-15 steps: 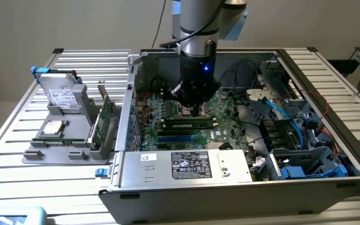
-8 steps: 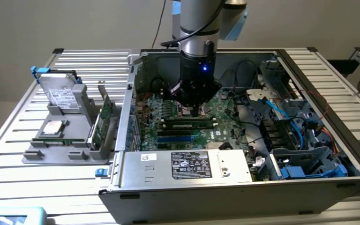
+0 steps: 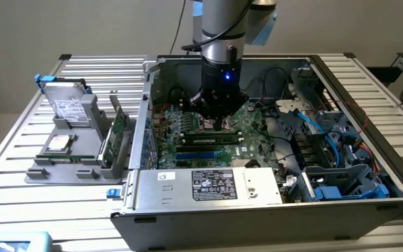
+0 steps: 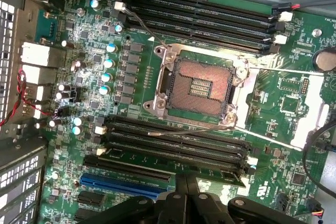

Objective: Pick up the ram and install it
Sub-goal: 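Press down the ram until it locks into place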

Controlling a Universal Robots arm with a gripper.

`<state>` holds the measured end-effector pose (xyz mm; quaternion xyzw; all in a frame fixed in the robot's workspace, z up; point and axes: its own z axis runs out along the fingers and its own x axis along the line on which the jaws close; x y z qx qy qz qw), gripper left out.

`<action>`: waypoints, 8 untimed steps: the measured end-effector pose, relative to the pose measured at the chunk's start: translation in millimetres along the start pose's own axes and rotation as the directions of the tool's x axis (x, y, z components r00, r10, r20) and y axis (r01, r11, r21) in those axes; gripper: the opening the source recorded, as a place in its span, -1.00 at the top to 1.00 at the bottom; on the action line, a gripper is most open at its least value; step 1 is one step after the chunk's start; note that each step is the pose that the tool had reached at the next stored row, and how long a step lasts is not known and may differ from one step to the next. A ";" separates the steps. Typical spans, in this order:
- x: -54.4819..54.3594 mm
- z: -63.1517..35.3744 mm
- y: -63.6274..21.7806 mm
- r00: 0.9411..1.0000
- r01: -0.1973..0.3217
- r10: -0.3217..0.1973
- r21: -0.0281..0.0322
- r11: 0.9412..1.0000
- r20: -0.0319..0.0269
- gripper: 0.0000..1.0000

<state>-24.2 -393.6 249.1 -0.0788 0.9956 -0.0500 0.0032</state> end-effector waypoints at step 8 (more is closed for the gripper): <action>0.0 0.0 0.0 1.000 -0.031 0.031 0.002 1.000 0.001 0.79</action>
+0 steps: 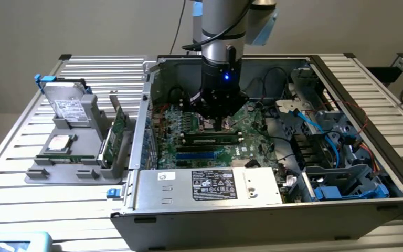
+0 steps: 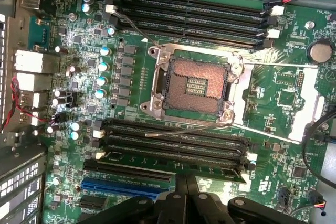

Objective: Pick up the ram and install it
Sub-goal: 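Press down the ram until it locks into place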

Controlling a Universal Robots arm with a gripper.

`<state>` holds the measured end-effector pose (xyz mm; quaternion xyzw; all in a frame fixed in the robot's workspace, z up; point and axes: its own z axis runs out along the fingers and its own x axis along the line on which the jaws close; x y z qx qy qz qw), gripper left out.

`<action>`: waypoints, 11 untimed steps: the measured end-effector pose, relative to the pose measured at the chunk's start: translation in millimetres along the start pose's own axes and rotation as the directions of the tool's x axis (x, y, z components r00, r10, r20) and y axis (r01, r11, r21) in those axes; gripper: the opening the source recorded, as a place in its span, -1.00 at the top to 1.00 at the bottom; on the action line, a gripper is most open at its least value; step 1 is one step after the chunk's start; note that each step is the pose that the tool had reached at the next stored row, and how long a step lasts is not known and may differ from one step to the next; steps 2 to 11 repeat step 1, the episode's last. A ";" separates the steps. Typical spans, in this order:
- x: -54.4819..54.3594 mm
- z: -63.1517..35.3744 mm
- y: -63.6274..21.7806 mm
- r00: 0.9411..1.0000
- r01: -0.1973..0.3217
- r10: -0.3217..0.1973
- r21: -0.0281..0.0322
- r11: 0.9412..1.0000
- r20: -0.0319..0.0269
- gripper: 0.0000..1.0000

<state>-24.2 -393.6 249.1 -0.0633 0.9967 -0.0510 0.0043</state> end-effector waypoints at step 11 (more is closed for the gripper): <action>0.0 0.0 0.0 1.000 0.000 0.000 0.000 1.000 0.000 0.79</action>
